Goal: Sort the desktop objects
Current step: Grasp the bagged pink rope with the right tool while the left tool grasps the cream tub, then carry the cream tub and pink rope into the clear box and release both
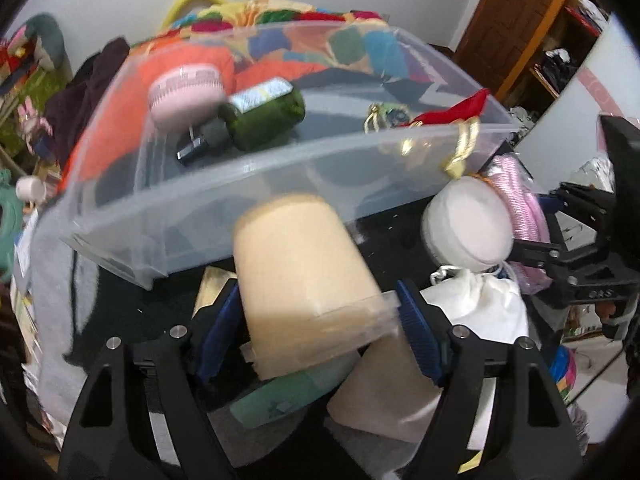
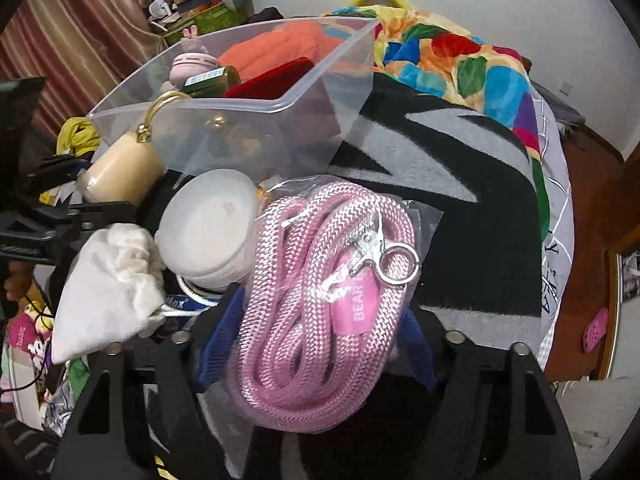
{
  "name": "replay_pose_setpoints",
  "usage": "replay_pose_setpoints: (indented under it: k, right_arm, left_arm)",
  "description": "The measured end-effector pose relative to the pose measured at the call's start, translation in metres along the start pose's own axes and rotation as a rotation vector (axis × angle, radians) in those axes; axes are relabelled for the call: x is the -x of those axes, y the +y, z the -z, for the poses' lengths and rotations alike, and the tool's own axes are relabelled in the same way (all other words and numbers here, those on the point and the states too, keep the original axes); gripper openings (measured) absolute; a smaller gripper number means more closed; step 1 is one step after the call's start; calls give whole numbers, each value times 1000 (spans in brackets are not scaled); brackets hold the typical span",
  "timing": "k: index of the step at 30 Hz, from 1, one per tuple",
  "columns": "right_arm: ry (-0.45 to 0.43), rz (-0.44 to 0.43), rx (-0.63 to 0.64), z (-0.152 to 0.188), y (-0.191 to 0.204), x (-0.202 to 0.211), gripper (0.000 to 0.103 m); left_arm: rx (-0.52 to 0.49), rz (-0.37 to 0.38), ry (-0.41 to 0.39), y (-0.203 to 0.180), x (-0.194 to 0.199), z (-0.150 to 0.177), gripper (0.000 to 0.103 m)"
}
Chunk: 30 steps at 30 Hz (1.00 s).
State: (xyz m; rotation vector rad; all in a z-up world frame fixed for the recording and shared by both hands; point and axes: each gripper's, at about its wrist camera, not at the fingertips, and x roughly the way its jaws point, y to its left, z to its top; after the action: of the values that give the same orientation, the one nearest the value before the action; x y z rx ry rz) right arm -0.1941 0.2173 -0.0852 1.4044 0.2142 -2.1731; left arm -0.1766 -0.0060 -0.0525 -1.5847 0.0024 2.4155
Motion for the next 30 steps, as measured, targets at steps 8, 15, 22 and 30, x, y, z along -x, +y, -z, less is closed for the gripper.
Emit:
replay_pose_setpoints:
  k: [8,15,22,30]
  right_arm:
    - [-27,6,-8,12,-1,16,53]
    - [-70,-2,-23,13,-6,34,46]
    - [-113,-28,-26,10,-4,48,46]
    - [-168,-41,-30,3,0,72,46]
  left_arm:
    - [53,-20,-101,1,7,13,70]
    - [60,-32,-151,7,24,24,70]
    - [65,-20,-217,10,52,34,69]
    - [54,-8,-267,5,73,41,69]
